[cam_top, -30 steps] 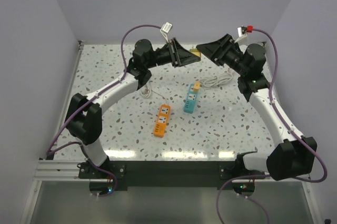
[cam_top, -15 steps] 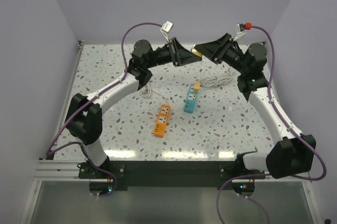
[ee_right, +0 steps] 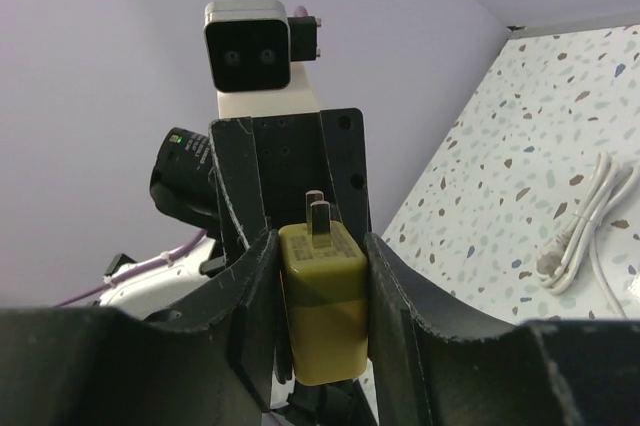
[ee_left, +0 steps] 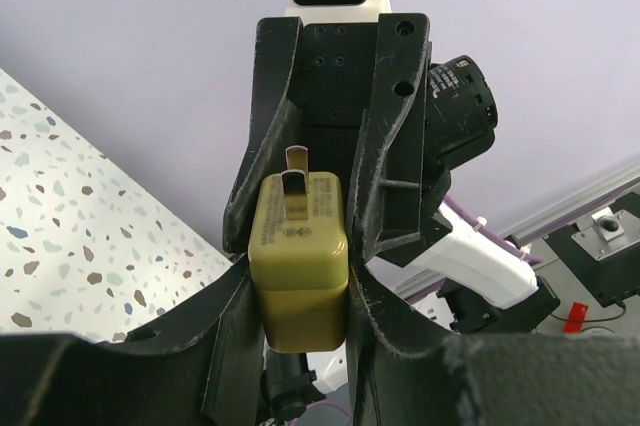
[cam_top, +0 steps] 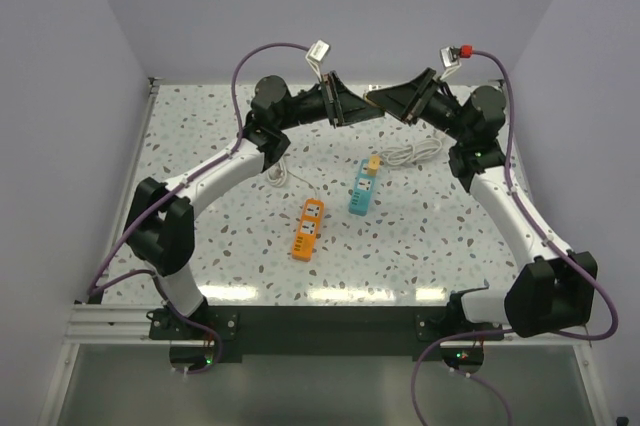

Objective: Insert the plug

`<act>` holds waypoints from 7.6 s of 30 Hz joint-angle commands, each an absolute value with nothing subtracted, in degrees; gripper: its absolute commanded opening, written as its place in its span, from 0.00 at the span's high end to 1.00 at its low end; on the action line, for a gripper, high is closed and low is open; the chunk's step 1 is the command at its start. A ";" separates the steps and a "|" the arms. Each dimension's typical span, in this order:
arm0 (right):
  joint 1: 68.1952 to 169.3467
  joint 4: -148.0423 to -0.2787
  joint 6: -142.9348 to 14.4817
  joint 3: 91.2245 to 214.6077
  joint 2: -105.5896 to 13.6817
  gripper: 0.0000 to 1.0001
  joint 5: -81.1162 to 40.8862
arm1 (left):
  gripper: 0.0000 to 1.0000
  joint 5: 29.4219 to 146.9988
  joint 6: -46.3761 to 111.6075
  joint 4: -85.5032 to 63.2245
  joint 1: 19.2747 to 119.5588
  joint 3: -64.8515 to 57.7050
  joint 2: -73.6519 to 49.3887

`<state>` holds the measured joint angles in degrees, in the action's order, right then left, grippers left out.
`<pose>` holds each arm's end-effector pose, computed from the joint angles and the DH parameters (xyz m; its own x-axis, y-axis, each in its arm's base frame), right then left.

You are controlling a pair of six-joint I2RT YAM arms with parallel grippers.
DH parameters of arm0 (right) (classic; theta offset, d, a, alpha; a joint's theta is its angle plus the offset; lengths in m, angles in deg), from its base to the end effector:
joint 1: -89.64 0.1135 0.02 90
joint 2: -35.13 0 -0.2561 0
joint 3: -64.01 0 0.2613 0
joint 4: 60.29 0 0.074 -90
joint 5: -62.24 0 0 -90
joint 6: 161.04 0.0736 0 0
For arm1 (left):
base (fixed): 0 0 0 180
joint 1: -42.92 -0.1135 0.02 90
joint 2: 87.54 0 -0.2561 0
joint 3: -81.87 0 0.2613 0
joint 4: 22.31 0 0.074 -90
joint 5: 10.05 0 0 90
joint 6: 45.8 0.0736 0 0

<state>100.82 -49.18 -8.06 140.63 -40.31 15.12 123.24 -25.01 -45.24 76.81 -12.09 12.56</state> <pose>0.3257 0.1154 0.3940 -0.6128 0.5443 -0.5729 -0.5469 0.2313 0.8046 0.3428 -0.2911 0.3745 -0.8038 -0.2799 -0.5250 0.5617 -0.0660 -0.8247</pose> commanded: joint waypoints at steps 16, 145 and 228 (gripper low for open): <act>99.49 -69.14 -27.26 151.10 -47.22 1.00 37.54 | 0.35 136.89 -21.99 -49.03 72.01 -12.70 8.00; 96.67 -54.23 -13.81 138.19 -33.43 0.22 14.52 | 1.00 119.85 -36.40 -68.97 68.32 -11.74 14.59; 111.79 -131.05 -37.20 167.02 -63.04 1.00 -22.48 | 0.00 106.75 22.40 2.39 61.90 -11.91 4.48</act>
